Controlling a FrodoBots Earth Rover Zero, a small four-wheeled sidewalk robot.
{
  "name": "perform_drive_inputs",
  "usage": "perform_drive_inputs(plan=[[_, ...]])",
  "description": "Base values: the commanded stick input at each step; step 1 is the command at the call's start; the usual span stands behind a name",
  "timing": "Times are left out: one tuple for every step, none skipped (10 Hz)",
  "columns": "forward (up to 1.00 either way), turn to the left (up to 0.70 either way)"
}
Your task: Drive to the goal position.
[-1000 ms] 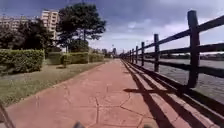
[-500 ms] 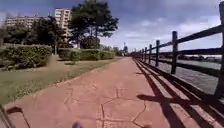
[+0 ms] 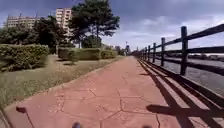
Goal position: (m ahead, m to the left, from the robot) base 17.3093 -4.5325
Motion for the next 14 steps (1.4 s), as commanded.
perform_drive_inputs(plan=[[0.7, 0.0], [0.7, 0.0], [0.7, 0.0], [0.7, 0.0], [0.7, 0.0], [0.7, 0.0], [0.7, 0.0], [0.7, 0.0], [0.7, 0.0], [0.7, 0.0], [0.7, 0.0], [0.7, 0.0], [0.7, 0.0], [0.7, 0.0]])
